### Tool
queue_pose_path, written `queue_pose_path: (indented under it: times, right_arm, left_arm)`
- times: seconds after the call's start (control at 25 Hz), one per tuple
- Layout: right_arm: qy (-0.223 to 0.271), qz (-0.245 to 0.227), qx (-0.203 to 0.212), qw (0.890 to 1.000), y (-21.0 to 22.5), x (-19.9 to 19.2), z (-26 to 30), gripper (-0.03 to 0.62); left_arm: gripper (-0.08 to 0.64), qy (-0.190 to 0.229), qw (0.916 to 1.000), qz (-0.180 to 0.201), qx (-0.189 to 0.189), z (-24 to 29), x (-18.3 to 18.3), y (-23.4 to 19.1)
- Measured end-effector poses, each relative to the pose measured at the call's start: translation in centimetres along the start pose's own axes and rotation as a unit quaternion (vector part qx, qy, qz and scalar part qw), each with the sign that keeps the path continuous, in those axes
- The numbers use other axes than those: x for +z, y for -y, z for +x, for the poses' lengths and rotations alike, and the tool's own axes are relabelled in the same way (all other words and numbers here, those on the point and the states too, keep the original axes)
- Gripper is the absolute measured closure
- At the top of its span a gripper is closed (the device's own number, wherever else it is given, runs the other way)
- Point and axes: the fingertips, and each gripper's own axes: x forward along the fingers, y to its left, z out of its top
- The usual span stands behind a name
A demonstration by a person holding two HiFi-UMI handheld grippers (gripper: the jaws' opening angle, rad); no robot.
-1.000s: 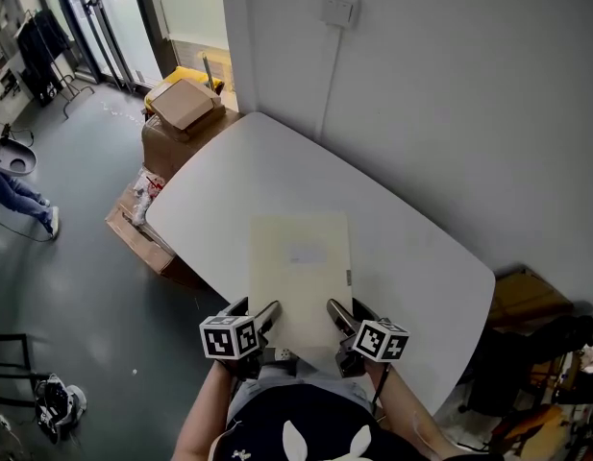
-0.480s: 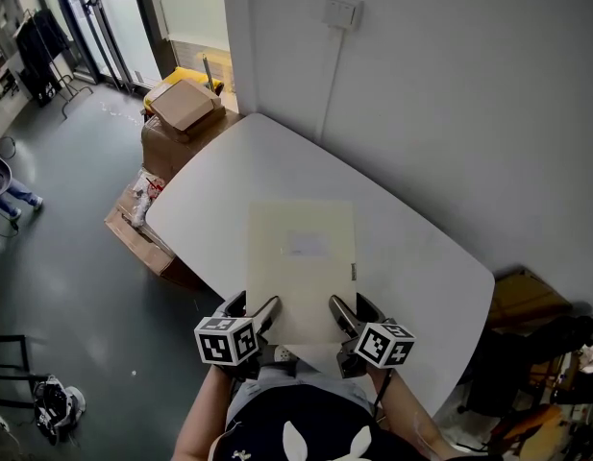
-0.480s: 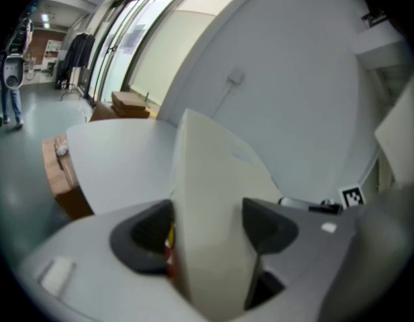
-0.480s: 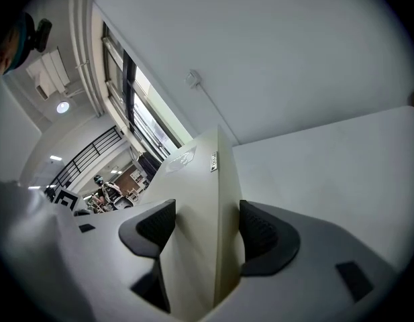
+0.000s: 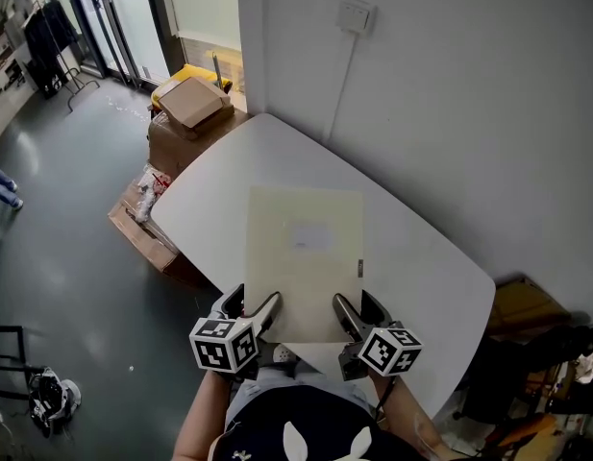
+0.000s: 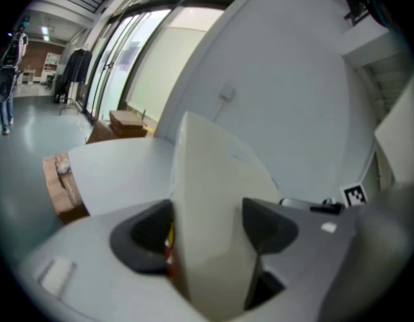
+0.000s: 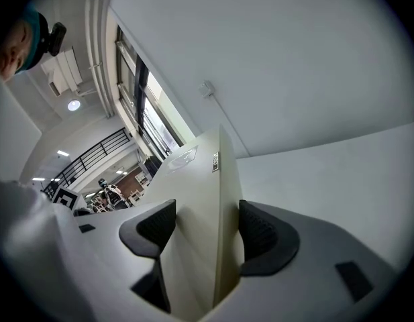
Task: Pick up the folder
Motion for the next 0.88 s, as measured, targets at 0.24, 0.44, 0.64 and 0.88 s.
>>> queue_pose_path:
  times: [0.24, 0.44, 0.64, 0.88]
  right_arm:
    - [0.005, -0.011, 0.003, 1.000, -0.6, 0.6, -0.5, 0.293]
    - [0.007, -0.018, 0.004, 1.000, -0.8, 0.7, -0.8, 0.295]
    - [0.008, -0.018, 0.002, 1.000, -1.1, 0.7, -1.3, 0.295]
    - [0.000, -0.015, -0.003, 1.000, -0.7, 0.3, -1.8, 0.295]
  left_arm:
    - [0.238, 0.007, 1.0000, 0.004, -0.001, -0.5, 0.5, 0.5]
    - [0.238, 0.006, 1.0000, 0.003, -0.004, -0.7, 0.5, 0.6]
    - [0.238, 0.002, 1.0000, 0.000, -0.009, -0.9, 0.3, 0.7]
    - [0.238, -0.008, 0.9999, -0.004, -0.014, -0.8, -0.3, 0.9]
